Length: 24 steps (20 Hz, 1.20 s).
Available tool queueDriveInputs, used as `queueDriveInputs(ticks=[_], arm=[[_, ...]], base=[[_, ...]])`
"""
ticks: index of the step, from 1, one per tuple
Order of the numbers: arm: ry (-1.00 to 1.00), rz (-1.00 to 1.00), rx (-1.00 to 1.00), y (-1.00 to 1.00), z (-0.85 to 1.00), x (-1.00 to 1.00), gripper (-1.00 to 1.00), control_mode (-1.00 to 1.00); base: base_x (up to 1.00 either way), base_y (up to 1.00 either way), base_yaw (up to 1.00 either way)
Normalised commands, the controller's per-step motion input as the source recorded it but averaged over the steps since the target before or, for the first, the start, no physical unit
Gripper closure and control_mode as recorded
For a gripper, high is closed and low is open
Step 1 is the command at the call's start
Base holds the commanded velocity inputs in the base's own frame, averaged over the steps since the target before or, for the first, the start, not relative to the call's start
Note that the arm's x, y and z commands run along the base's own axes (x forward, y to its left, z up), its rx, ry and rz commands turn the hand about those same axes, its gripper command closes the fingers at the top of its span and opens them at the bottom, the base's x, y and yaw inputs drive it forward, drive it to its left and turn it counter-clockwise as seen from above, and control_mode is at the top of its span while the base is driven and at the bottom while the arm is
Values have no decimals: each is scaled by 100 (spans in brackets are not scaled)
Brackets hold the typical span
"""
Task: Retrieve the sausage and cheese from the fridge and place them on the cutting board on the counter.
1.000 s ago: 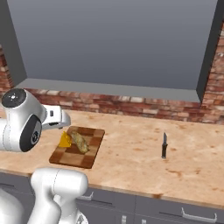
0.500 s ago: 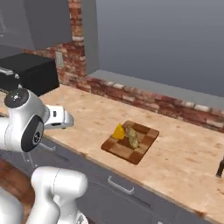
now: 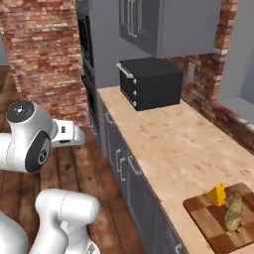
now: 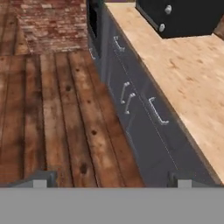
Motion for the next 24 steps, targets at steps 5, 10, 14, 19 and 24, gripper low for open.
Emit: queueDriveInputs(ticks=[5, 10, 14, 19, 24], arm=[[0, 0, 0, 0, 0, 0, -100, 100], [0, 0, 0, 0, 0, 0, -100, 100], [0, 0, 0, 0, 0, 0, -100, 100], [0, 0, 0, 0, 0, 0, -100, 100], [0, 0, 0, 0, 0, 0, -100, 100]], base=[[0, 37, 100], [37, 60, 77], [94, 100, 24], [100, 59, 2], [100, 50, -7]])
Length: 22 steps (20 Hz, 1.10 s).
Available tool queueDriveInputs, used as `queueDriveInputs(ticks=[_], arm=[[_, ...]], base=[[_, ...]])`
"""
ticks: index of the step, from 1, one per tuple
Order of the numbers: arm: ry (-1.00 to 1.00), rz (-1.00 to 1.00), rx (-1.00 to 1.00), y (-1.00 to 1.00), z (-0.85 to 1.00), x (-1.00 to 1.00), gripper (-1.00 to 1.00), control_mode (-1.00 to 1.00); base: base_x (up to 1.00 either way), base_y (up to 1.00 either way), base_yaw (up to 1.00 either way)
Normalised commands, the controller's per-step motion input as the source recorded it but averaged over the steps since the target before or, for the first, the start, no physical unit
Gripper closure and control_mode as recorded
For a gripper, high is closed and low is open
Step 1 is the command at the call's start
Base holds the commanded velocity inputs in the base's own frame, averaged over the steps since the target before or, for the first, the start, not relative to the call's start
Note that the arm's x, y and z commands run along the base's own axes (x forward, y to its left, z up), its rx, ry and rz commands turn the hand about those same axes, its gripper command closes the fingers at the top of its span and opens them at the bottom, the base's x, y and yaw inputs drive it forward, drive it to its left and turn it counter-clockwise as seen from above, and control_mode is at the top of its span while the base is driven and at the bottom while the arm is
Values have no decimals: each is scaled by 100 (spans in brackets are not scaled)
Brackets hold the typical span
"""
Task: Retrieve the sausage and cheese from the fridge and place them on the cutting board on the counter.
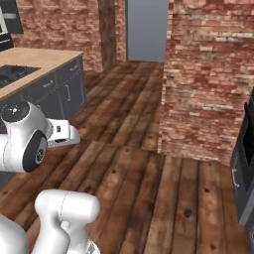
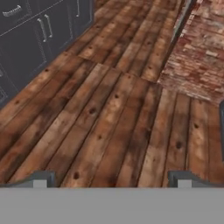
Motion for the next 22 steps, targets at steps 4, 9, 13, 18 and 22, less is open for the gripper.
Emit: queueDriveInputs(ticks=[4, 9, 13, 18, 22], arm=[[0, 0, 0, 0, 0, 0, -100, 100], [0, 0, 0, 0, 0, 0, -100, 100], [0, 0, 0, 0, 0, 0, -100, 100], [0, 0, 0, 0, 0, 0, -100, 100], [0, 0, 0, 0, 0, 0, -100, 100]], base=[[100, 100, 0], [100, 34, 9], [100, 1, 0], [100, 17, 0], [100, 47, 0]])
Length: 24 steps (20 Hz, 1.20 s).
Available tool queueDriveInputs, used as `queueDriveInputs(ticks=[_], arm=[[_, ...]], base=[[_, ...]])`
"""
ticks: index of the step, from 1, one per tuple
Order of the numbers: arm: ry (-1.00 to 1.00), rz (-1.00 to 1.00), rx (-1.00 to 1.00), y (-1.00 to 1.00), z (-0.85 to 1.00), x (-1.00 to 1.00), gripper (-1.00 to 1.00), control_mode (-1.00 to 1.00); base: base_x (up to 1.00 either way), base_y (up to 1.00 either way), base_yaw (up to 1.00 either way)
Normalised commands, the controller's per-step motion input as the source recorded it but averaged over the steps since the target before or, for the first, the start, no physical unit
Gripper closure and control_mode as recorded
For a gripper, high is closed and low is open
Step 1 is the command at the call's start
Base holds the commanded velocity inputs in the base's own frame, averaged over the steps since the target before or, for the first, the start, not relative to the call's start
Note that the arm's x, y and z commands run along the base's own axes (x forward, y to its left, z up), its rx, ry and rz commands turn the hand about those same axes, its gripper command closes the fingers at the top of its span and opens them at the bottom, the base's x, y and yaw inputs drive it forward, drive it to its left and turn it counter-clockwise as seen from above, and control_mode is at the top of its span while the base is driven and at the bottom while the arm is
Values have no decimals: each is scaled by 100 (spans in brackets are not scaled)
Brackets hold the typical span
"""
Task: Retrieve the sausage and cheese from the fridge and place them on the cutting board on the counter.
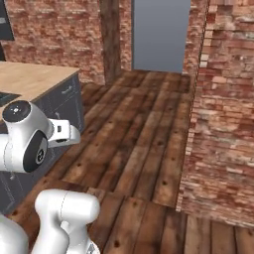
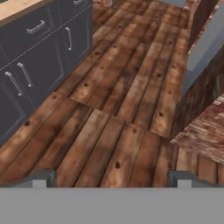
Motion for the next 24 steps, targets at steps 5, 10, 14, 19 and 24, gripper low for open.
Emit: queueDriveInputs(ticks=[5, 10, 14, 19, 24], arm=[[0, 0, 0, 0, 0, 0, -100, 100], [0, 0, 0, 0, 0, 0, -100, 100], [0, 0, 0, 0, 0, 0, -100, 100], [0, 0, 0, 0, 0, 0, -100, 100], [0, 0, 0, 0, 0, 0, -100, 100]], base=[[100, 41, 0], [100, 32, 0], [100, 34, 2], [100, 12, 4], [100, 0, 7]])
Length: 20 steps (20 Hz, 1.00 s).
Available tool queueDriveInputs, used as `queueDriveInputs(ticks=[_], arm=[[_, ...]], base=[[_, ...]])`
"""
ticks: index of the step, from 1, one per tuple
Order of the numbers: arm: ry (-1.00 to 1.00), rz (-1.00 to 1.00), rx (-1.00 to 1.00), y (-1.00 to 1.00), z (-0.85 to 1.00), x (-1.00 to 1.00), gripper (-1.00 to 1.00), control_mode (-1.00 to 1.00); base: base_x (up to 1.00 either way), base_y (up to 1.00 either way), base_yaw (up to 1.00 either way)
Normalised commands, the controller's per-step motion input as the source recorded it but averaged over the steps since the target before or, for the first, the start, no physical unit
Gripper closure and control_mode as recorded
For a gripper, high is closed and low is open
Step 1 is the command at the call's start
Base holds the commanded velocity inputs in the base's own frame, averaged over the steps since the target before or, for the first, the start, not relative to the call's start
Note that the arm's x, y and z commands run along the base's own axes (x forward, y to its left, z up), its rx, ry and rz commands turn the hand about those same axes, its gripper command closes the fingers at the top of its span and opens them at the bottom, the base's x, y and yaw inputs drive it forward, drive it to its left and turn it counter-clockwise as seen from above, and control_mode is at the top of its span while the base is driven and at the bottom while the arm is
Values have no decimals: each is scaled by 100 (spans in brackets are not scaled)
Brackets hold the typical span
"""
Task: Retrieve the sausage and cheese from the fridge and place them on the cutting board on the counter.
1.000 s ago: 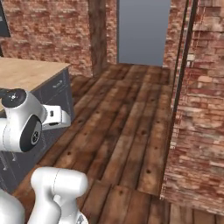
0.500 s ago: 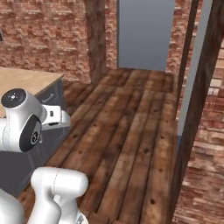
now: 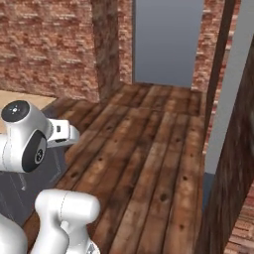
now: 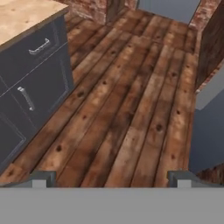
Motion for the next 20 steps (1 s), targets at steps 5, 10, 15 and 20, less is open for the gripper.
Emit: queueDriveInputs(ticks=[5, 10, 15, 20], arm=[[0, 0, 0, 0, 0, 0, -100, 100], [0, 0, 0, 0, 0, 0, -100, 100], [0, 0, 0, 0, 0, 0, -100, 100], [0, 0, 0, 0, 0, 0, -100, 100]], base=[[100, 0, 23], [100, -2, 32], [100, -4, 19], [100, 0, 48]])
